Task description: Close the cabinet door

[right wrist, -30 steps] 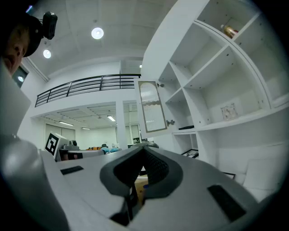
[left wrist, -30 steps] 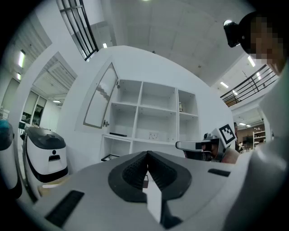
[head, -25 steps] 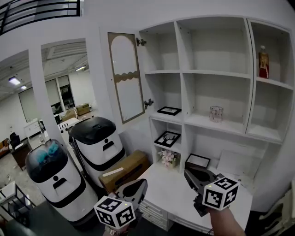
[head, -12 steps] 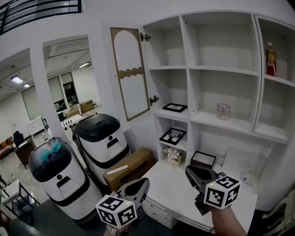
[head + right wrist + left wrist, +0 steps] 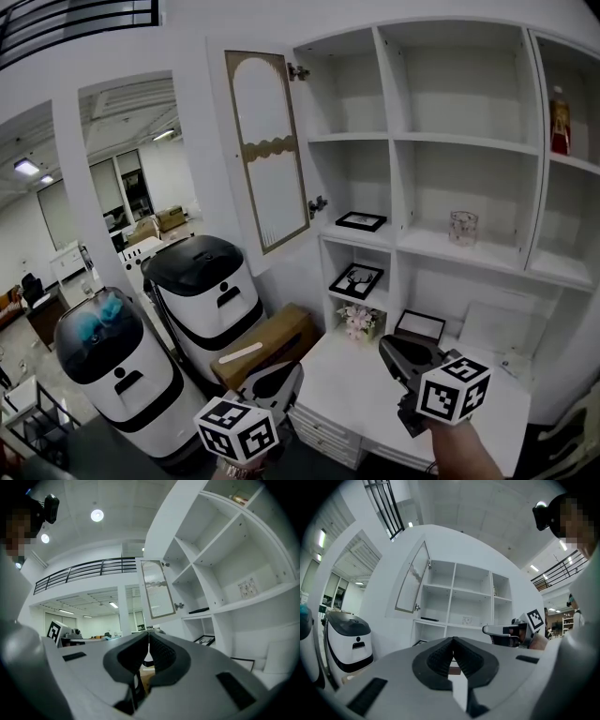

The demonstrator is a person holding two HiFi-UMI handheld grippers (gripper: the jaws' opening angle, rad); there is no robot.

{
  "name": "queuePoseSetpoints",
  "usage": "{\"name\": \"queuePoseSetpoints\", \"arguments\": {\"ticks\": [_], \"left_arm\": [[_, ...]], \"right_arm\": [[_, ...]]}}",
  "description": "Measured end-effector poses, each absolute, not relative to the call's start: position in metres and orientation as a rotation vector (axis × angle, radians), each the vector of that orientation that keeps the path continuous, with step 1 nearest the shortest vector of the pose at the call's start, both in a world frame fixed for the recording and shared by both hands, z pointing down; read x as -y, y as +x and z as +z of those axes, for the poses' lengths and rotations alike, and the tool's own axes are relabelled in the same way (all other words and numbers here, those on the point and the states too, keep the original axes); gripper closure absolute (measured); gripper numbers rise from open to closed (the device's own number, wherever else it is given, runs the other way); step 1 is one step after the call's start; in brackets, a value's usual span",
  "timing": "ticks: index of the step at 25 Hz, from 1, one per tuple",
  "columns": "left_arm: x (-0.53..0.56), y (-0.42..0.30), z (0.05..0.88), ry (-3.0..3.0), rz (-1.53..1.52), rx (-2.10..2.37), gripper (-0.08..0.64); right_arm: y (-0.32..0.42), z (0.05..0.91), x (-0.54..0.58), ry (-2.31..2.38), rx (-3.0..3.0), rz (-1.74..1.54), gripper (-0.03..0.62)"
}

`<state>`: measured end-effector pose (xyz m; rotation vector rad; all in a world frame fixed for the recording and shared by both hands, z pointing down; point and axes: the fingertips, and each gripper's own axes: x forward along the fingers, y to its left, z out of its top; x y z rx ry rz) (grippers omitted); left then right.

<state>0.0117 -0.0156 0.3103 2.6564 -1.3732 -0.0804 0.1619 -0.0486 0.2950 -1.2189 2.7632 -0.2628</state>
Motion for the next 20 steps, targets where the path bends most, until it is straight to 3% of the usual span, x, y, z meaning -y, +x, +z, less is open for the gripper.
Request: {"name": "queuePoseSetpoints", "arguments": {"ticks": [20], "left_arm": [[0.096, -0.071, 0.321, 2.66, -0.109, 1.293, 0.554]], "right_arm": [[0.087, 0.302, 0.121, -1.313, -2.728, -0.292, 0.586]]}}
